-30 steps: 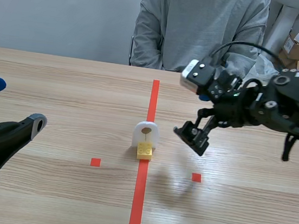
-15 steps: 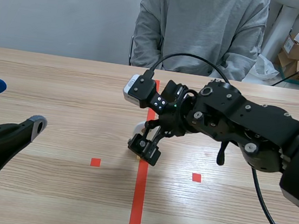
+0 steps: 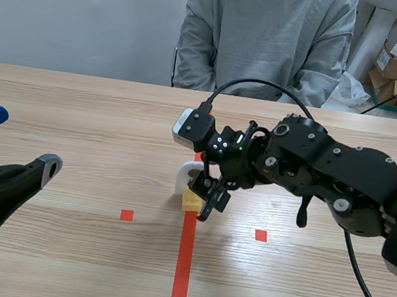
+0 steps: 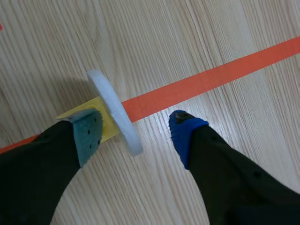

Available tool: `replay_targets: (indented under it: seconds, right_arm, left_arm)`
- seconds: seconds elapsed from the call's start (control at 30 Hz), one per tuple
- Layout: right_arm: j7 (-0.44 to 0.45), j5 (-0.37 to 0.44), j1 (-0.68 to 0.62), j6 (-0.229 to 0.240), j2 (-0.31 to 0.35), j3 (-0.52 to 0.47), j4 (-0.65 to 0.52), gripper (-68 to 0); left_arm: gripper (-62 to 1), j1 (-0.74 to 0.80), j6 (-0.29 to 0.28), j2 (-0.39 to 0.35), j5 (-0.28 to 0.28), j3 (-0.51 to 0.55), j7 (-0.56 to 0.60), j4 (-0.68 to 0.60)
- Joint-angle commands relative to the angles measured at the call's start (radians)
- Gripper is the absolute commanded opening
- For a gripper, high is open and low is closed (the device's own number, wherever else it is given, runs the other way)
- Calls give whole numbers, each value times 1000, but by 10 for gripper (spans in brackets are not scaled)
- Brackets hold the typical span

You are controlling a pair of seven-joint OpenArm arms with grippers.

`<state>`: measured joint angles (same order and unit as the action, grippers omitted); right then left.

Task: Do the leaf sorting experiment

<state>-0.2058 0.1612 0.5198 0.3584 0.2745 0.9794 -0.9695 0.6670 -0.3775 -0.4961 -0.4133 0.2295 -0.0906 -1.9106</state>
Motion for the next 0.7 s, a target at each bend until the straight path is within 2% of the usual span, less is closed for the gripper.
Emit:
replay_targets:
  seconds: [0.0,0.07,0.27,0.5,0.67]
  right_arm:
    - [18,2,20,-5,2,-10,-18,-388]
    - [21,2,20,-5,2,-10,-18,-409]
    - [31,2,20,-5,2,-10,-18,-532]
    - [32,-1,20,-4,2,-10,-18,-627]
    - [22,-1,20,-4,2,-11,-19,-657]
  left_arm:
    - [-24,-5,-3,-1,-10,1,14,-14]
    - [-24,-5,-3,-1,-10,1,14,-14]
    - [-24,-5,-3,-1,-10,1,14,-14]
    - [-24,-5,-3,-1,-10,1,14,-14]
    - [-24,-5,-3,-1,-11,1,12,-14]
